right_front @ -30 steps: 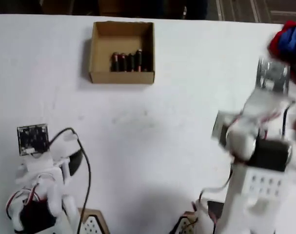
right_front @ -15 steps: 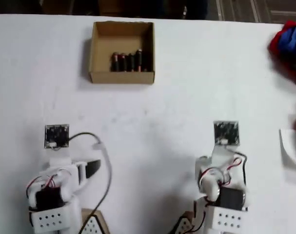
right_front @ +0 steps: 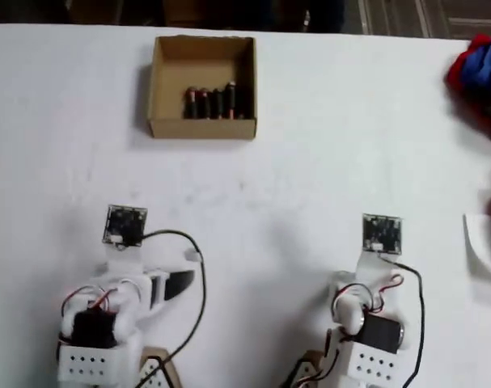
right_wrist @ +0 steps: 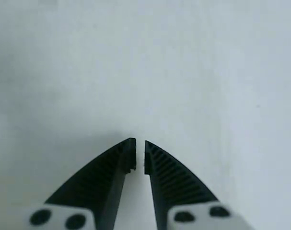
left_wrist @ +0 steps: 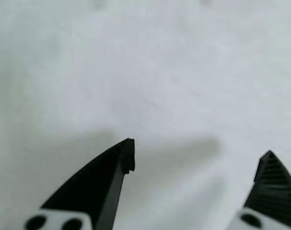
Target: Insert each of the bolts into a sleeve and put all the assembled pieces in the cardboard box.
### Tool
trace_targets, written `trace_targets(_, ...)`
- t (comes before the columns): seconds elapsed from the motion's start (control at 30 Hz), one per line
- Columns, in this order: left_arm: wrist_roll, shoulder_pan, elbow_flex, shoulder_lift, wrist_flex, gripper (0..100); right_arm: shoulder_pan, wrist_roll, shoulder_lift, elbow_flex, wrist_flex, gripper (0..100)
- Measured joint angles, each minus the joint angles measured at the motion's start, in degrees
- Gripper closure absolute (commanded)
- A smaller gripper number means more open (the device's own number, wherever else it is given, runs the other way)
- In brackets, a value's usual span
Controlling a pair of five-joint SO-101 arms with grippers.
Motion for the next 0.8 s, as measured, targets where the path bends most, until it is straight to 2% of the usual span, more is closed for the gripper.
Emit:
trace_targets(0.07,-1.58,0.53,0.00,0.00,0.00,66,1.05,0.00,0.00,0.00,0.00,97.8)
trace_targets(0.2,-5.80,0.70,0.00,0.00,0.00,96,1.76,0.00,0.00,0.00,0.00,97.8)
trace_targets(0.23,-5.80,0.62,0.00,0.00,0.00,99,1.76,0.00,0.00,0.00,0.00,97.8)
trace_targets(0.3,-6.15,0.62,0.00,0.00,0.00,93,1.76,0.00,0.00,0.00,0.00,97.8)
trace_targets(0.4,-6.51,0.53,0.00,0.00,0.00,98,1.76,0.00,0.00,0.00,0.00,97.8)
trace_targets(0.8,-6.51,0.53,0.00,0.00,0.00,97,1.76,0.00,0.00,0.00,0.00,97.8)
